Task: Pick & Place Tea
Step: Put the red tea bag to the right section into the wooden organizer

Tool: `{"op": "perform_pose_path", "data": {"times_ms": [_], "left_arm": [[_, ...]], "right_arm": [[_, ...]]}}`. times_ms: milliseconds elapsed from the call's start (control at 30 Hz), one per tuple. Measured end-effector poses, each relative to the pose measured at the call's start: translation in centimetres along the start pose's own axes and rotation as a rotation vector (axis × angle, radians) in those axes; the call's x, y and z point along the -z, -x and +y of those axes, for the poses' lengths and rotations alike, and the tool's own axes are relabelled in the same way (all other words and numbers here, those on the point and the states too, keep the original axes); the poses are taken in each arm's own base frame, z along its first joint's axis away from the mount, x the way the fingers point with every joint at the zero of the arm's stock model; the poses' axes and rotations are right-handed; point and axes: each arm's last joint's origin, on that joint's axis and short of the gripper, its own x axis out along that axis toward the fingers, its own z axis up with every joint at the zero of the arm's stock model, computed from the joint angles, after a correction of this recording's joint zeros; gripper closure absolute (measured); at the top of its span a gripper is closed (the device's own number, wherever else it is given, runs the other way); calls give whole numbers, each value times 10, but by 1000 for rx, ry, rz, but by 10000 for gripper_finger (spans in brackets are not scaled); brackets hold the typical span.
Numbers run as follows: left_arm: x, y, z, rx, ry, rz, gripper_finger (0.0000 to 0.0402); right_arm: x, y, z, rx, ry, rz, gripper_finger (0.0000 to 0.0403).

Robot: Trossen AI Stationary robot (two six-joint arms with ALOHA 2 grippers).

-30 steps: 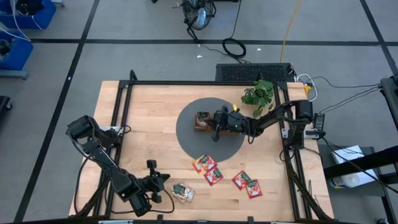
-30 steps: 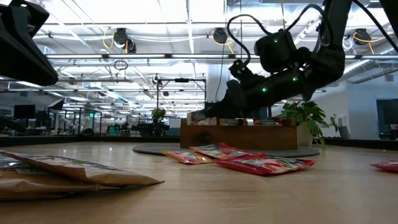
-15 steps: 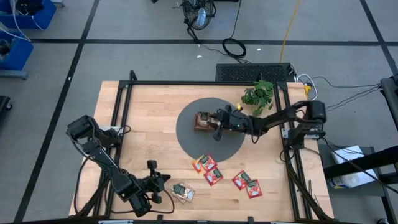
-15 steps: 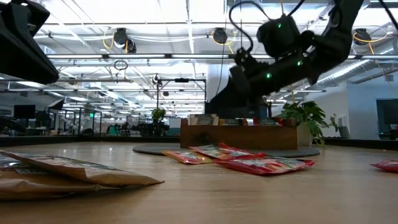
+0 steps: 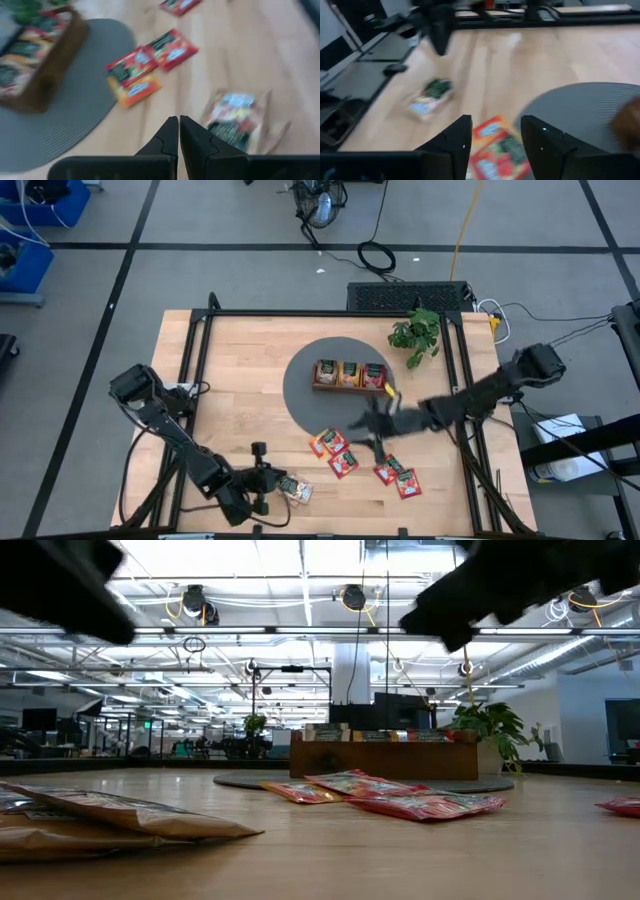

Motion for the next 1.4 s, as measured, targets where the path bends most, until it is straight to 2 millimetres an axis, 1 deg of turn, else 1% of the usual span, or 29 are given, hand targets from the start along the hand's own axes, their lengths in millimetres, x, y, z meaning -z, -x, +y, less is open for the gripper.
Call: {"op": "perform_pose_path", "data": {"times_ms": [67, 133, 167, 267, 367, 433, 533, 633, 733, 833, 900, 1033, 1200, 1400], "left_arm": [[-11, -14, 4, 67, 41, -12, 380], [-20, -34, 8, 167, 57, -8, 380], [-22, -44, 10, 219, 38, 6, 380], [-30, -71, 15, 278, -14, 41, 380], [-46, -93, 23, 270, -9, 83, 380], [-53, -109, 25, 295, -1, 121, 380], [-60, -132, 20, 384, -19, 160, 380], [-62, -147, 16, 400, -59, 236, 380], [-63, -154, 19, 332, -82, 295, 380], [-67, -156, 25, 284, -70, 263, 380], [-68, -158, 28, 262, -69, 258, 380], [-68, -161, 32, 249, -73, 254, 380], [-68, -162, 35, 242, -63, 260, 380], [-67, -162, 35, 248, -65, 274, 381]], "right_arm": [[4, 6, 23, 9, 21, -12, 256], [10, 10, 40, 36, 29, -20, 263], [15, 11, 47, 52, 35, -16, 266], [28, 12, 63, 77, 23, -2, 273], [44, 4, 71, 62, -8, 42, 279], [54, -3, 74, 65, -34, 55, 283], [66, -13, 72, 85, -79, 73, 285], [73, -19, 67, 113, -129, 95, 287], [71, -20, 66, 97, -173, 94, 287], [72, -18, 65, 106, -225, 119, 288], [74, -17, 60, 122, -273, 167, 291], [81, -18, 50, 92, -366, 310, 293], [81, -19, 47, 74, -396, 340, 292], [83, -21, 44, 30, -486, 407, 292]]}}
